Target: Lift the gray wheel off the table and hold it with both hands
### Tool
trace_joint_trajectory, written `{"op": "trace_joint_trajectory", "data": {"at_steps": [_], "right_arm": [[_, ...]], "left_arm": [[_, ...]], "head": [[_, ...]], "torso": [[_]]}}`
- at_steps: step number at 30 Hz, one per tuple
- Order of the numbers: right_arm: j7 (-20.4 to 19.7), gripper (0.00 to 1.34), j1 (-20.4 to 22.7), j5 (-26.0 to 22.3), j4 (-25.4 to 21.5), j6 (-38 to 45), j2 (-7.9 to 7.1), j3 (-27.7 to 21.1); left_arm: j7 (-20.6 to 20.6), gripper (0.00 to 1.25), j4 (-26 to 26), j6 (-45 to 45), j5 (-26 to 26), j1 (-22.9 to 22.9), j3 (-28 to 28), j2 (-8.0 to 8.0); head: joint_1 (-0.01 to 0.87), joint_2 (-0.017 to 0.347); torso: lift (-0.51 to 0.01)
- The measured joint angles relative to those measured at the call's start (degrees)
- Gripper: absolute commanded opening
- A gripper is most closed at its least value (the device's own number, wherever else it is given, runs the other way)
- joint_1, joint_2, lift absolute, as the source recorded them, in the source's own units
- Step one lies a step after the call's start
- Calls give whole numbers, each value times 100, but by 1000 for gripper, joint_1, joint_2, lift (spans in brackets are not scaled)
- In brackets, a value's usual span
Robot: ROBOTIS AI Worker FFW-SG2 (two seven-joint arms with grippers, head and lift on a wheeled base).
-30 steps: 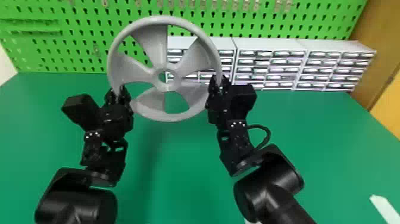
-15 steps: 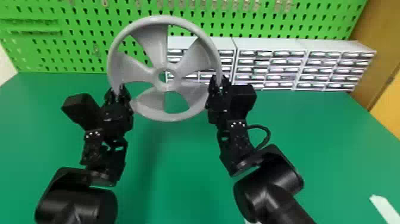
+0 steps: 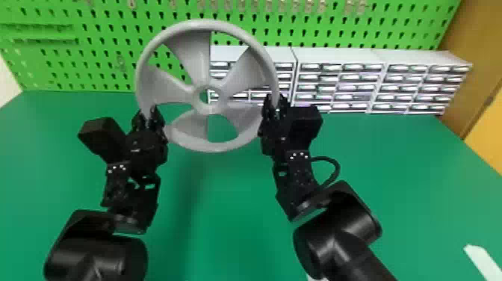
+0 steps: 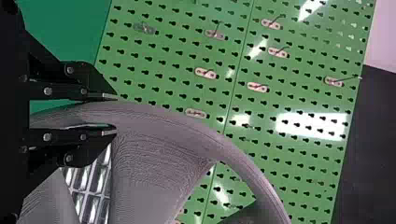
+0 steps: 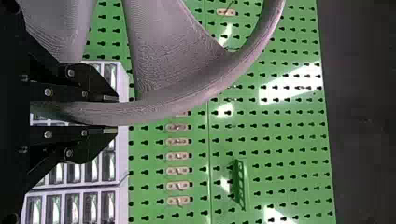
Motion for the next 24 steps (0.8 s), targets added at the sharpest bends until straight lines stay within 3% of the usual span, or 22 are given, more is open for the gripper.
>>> {"op": "trace_joint_trajectory", "data": {"at_steps": [24], "right_arm": [[0, 250, -35, 0, 0, -19, -8, 86]], "left_arm": [[72, 290, 0, 0, -115, -35, -19, -4]], "head": [[711, 15]], "torso": [[-98]]}}
